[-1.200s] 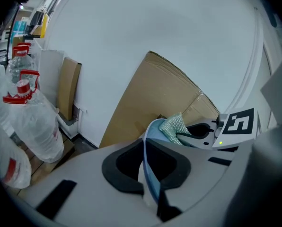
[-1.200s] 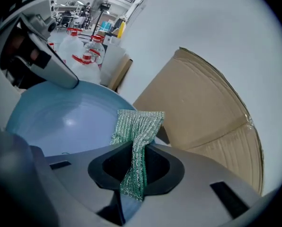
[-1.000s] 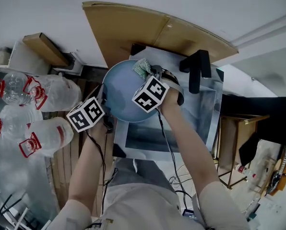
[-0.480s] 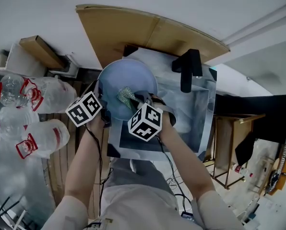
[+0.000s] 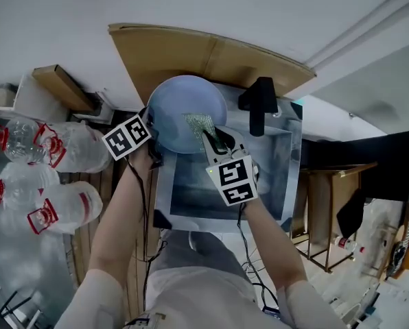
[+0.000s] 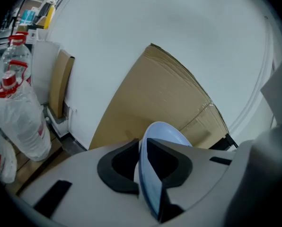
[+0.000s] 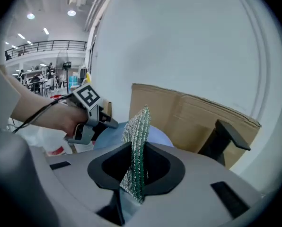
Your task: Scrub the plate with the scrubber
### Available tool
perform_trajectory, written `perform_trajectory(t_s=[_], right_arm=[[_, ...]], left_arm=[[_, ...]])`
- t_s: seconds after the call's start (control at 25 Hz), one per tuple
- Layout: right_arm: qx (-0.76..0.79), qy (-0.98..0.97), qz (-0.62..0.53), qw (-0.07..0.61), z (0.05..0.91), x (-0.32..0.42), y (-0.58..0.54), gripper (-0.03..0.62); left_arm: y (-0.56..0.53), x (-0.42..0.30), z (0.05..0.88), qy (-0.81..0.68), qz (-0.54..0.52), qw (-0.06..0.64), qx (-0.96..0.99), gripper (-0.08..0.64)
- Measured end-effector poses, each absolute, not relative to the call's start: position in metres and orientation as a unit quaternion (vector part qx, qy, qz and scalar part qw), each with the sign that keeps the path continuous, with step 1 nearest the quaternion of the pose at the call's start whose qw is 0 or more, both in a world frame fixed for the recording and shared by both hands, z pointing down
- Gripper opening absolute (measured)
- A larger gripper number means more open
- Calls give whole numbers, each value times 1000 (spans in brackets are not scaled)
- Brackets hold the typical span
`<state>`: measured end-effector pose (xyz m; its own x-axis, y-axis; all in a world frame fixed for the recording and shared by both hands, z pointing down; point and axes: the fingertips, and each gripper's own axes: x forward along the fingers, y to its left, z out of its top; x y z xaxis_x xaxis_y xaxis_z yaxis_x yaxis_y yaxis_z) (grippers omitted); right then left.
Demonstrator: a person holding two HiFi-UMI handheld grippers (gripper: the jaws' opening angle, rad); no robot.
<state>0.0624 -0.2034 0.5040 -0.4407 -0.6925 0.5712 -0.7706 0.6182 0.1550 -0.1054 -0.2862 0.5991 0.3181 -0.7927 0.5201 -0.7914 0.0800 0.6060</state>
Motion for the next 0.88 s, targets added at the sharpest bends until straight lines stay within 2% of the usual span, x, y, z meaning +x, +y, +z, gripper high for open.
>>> perform_trajectory(t_s=[0.04, 0.12, 0.2, 0.48, 0.88], right_arm=[[442, -846, 69, 289, 496, 68, -203, 98], [461, -845, 71, 262, 477, 81, -202, 98], [475, -845, 69, 236, 456, 92, -199, 98], [499, -851, 42, 155, 361, 109, -184, 98], [528, -844, -43, 84, 233, 119, -147, 100]], left_arm=[[-287, -103, 596, -578, 6, 442, 686, 73], [-287, -99, 588, -574, 26, 426, 699, 182], [-284, -101, 575, -582, 40, 401, 706, 201], [-270, -107, 492, -583, 38, 313, 749, 206], [-224, -94, 327, -510, -7, 216, 833, 196]])
